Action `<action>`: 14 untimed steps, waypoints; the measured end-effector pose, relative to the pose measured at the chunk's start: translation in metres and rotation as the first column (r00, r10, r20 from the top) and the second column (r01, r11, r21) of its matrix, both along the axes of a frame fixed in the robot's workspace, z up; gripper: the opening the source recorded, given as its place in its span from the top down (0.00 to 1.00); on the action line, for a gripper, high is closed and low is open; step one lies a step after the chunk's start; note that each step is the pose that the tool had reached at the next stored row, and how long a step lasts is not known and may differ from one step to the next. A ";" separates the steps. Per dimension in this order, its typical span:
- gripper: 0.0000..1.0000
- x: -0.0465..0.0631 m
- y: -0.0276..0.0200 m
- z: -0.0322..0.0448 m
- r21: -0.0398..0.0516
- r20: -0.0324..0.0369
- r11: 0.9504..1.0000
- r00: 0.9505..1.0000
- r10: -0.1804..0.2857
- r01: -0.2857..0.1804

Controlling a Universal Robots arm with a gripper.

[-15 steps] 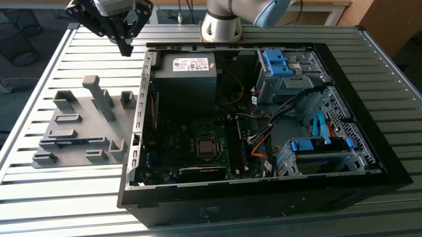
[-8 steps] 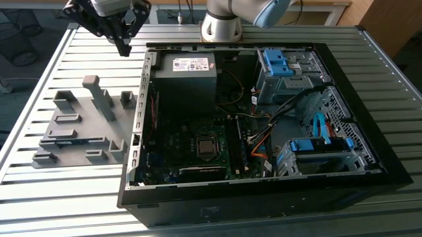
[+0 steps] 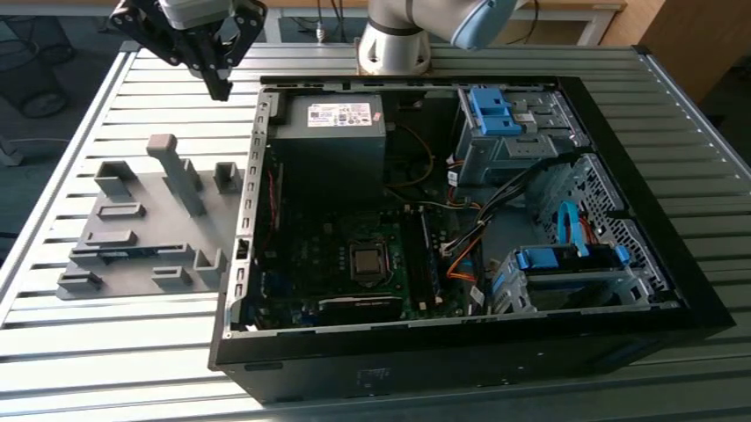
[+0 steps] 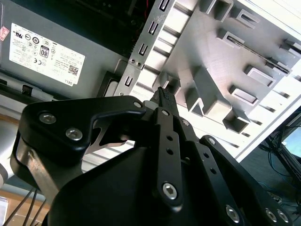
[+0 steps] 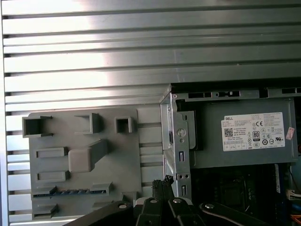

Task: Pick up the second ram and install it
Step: 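Reach for the second ram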

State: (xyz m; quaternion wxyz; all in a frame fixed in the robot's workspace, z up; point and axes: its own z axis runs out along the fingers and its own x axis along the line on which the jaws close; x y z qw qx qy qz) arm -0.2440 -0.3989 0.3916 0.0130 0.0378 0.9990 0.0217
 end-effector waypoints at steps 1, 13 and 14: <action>0.89 0.000 0.0000 0.0000 0.000 0.000 1.000 1.000 0.000 0.000; 0.89 -0.003 0.0000 0.0000 0.000 0.000 1.000 1.000 0.000 0.000; 0.89 -0.004 0.0000 0.0000 0.000 0.000 1.000 1.000 0.000 0.000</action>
